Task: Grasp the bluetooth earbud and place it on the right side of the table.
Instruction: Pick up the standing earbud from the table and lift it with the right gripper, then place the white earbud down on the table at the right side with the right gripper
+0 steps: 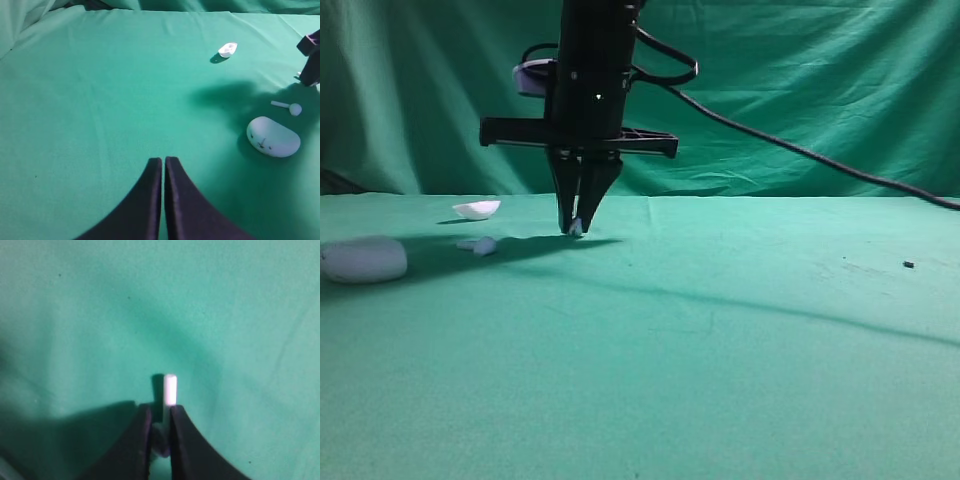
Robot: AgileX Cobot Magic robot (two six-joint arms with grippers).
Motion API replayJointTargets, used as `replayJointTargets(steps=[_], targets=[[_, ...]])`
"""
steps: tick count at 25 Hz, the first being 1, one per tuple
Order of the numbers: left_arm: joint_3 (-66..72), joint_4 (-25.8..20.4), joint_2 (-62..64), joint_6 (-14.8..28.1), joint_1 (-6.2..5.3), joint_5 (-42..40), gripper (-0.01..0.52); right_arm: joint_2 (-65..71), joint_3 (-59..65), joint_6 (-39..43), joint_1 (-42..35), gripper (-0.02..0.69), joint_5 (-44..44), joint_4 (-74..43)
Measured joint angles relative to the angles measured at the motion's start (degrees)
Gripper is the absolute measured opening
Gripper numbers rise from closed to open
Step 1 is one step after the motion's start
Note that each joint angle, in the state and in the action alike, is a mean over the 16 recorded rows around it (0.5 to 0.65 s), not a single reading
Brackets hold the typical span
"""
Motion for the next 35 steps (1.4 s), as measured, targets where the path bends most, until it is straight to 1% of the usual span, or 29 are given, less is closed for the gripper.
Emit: replayJointTargets(steps=[6,8,14,20,26,31,35], targets=[[0.0,0.0,0.0,0.0,0.0,0.0,0.0,-0.2,-1.4,-0.1,0.1,0.113,2.1,-1.7],[0.0,0.0,0.0,0.0,0.0,0.0,0.0,-0.6,-2.3,-0.3,0.1,0.091,3.0,-2.3],[0.0,0.0,0.0,0.0,0.0,0.0,0.0,-4.8,-4.4,-1.0,-0.6,0.085,5.2,-3.3],[0.0,0.0,0.0,0.0,0.0,0.0,0.0,-14.7,-1.7,-1.8,-3.4,0.085,6.5,-4.5],[0.0,0.0,0.0,0.0,0.0,0.0,0.0,-28.2,10.6,-2.2,-8.4,0.085,6.6,-6.9],[0.0,0.0,0.0,0.0,0.0,0.0,0.0,-39.6,26.9,-2.3,-13.4,0.085,4.7,-8.9],[0.0,0.0,0.0,0.0,0.0,0.0,0.0,-46.7,41.2,-2.4,-17.2,0.085,1.3,-9.7]])
